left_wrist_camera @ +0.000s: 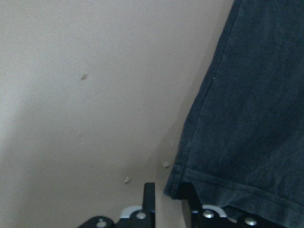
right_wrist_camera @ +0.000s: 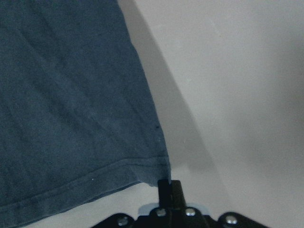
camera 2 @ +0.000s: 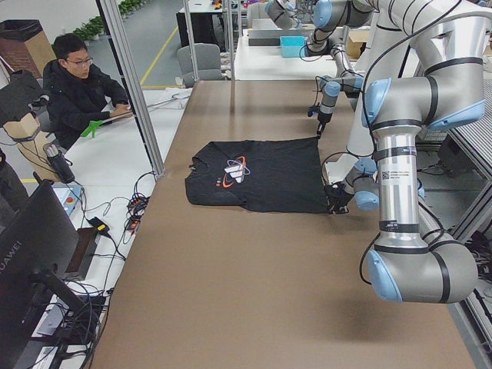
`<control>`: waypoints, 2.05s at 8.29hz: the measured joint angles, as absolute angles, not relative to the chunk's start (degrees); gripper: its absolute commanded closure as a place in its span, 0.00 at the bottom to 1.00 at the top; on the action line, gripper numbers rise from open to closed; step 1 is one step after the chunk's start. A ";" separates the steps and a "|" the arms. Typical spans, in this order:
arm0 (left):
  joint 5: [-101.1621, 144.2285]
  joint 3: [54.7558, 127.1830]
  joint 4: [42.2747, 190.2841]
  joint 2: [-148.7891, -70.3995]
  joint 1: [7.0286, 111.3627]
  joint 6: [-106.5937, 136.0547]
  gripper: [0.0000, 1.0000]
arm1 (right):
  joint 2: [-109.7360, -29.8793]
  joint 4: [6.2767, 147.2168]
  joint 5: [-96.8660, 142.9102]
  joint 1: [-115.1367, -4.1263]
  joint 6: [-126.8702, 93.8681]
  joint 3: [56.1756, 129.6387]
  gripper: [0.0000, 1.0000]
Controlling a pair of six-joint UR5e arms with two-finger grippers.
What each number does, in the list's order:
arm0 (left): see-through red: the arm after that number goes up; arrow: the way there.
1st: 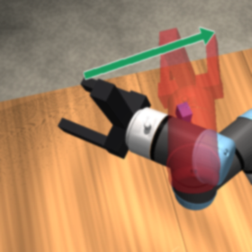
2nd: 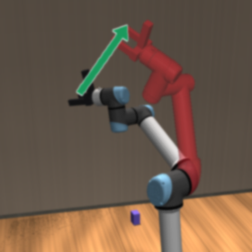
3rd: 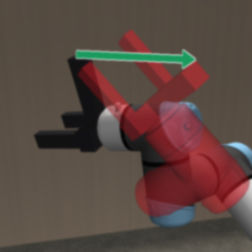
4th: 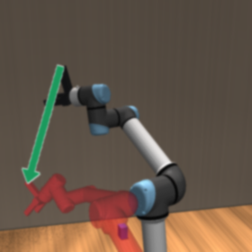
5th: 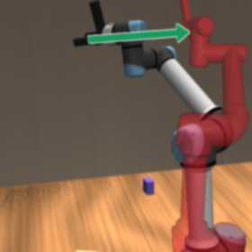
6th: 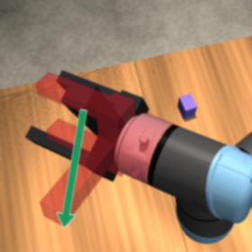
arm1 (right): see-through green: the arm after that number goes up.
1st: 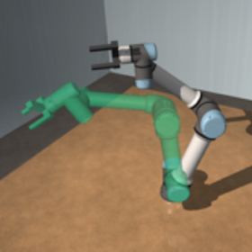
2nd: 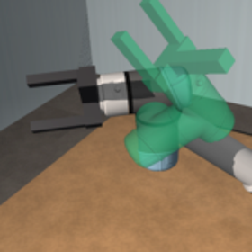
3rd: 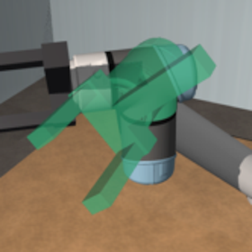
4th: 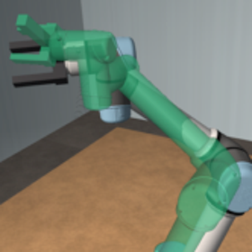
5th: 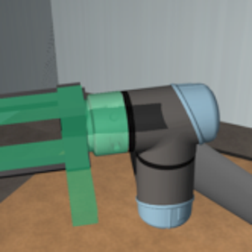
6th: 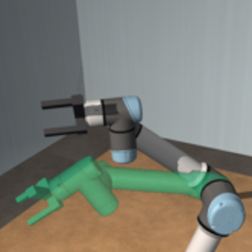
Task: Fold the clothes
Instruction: 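Grasp both hem corners with the left and right grippers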
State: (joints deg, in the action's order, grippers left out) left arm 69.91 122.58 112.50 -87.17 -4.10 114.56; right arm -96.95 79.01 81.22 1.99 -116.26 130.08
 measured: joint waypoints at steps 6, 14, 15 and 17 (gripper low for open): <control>69.94 122.06 112.55 -88.59 -4.25 114.61 0.87 | -96.94 79.02 81.06 1.99 -116.14 129.87 1.00; 70.19 128.43 108.47 -87.86 -4.52 114.68 1.00 | -97.54 79.23 81.56 1.65 -115.93 132.86 1.00; 70.37 132.10 104.99 -87.97 -4.86 114.71 1.00 | -97.58 79.40 81.97 1.32 -115.76 134.06 1.00; 71.01 136.29 101.41 -88.99 -3.49 113.55 1.00 | -96.28 79.85 86.52 -3.56 -110.70 135.10 1.00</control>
State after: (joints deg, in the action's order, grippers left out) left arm 71.01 136.29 101.41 -88.99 -3.49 113.55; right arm -96.28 79.85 86.52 -3.56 -110.70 135.10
